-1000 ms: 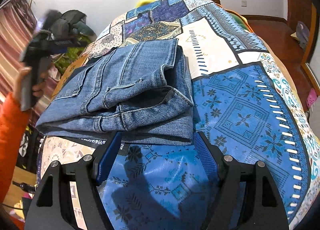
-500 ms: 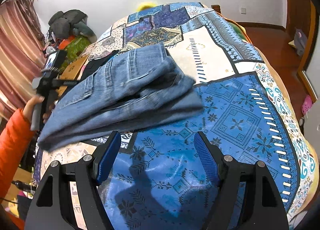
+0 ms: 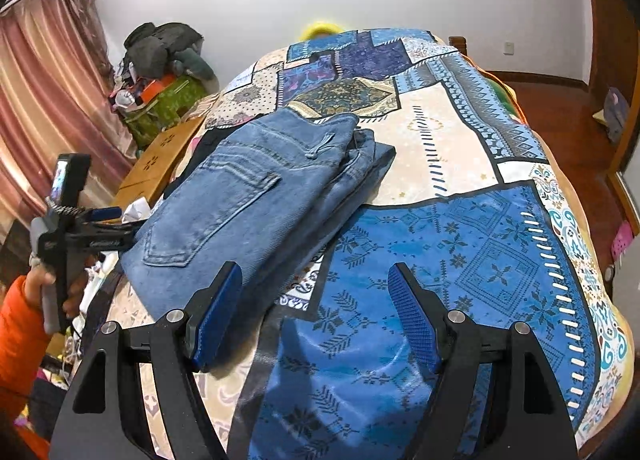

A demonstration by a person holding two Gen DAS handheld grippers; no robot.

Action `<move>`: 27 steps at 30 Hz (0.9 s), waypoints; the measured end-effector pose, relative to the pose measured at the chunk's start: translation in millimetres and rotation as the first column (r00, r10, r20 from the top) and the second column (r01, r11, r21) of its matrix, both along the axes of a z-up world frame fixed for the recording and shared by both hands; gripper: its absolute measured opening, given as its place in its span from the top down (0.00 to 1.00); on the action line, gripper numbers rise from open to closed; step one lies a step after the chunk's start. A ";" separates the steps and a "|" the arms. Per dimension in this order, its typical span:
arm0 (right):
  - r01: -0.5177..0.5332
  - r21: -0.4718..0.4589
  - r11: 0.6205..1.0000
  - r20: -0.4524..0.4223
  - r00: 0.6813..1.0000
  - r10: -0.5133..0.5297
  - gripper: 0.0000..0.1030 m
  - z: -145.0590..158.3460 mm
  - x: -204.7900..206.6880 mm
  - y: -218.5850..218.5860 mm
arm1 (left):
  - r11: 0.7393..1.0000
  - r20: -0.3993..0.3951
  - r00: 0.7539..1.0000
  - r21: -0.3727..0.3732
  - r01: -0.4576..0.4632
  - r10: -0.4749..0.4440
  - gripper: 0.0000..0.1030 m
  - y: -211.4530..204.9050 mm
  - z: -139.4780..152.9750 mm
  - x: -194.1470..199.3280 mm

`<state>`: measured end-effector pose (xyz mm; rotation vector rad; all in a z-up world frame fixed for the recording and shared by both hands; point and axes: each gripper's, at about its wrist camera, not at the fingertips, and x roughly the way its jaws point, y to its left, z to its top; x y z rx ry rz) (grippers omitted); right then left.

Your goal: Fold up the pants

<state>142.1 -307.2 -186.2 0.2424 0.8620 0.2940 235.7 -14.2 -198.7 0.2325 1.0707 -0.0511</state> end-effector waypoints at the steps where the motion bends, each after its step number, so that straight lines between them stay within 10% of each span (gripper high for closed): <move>1: -0.005 0.000 1.000 -0.001 1.000 0.005 0.29 -0.4 -0.2 2.0 | 1.000 -0.003 1.000 -0.010 0.008 -0.008 0.00 -1.3 1.2 -4.6; 9: -0.046 -0.018 0.999 0.005 0.999 0.046 0.29 -7.2 -1.9 18.2 | 0.974 -0.066 0.997 -0.226 0.023 -0.039 0.00 -12.3 0.1 -17.0; 14: -0.012 -0.037 0.999 0.033 0.999 0.013 0.33 -12.9 -1.3 17.3 | 0.983 0.046 0.995 -0.154 0.099 -0.093 0.14 -24.2 14.1 -27.3; 21: -0.032 0.002 0.999 -0.023 0.999 0.032 0.70 -35.7 6.7 14.3 | 0.992 0.118 0.990 -0.082 0.091 -0.081 0.20 -26.0 12.1 -41.0; 27: -0.071 -0.033 0.997 -0.025 0.997 0.071 0.71 -37.8 5.4 17.8 | 0.992 0.095 0.995 -0.115 0.053 -0.042 0.19 -11.0 7.7 -41.3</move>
